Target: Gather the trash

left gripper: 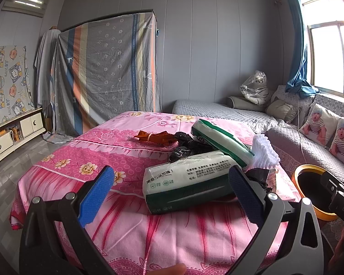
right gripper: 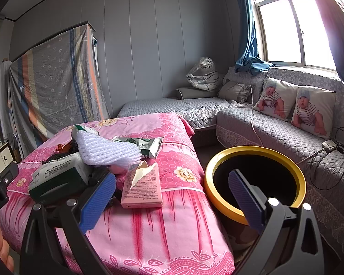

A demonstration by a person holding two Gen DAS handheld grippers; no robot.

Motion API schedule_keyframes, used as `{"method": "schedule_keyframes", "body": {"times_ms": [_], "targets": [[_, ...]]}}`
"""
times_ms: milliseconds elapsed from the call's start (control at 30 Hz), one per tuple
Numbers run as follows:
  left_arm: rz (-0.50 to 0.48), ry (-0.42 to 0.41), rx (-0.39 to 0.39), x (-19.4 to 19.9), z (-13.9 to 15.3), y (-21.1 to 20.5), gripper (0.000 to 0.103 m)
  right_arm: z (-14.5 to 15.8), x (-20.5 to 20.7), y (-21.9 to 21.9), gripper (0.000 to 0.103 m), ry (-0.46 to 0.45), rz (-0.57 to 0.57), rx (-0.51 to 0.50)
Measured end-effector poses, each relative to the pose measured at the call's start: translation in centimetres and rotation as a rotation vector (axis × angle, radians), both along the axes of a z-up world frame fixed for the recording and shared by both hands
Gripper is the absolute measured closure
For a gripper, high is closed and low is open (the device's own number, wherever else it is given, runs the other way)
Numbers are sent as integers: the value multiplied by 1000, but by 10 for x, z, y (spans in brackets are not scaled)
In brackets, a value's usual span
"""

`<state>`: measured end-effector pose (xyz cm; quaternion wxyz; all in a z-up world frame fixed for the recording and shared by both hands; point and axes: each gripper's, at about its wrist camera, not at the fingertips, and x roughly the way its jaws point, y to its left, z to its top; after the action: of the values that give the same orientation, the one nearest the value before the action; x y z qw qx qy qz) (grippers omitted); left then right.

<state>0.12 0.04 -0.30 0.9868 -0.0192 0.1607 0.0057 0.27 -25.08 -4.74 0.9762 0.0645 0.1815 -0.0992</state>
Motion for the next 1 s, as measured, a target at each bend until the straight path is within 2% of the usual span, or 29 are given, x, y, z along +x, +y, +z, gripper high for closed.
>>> {"method": "schedule_keyframes", "body": {"times_ms": [1000], "targets": [[0,3,2,1,-6,0,7,0,0,-1,8,1,-1,4]]}}
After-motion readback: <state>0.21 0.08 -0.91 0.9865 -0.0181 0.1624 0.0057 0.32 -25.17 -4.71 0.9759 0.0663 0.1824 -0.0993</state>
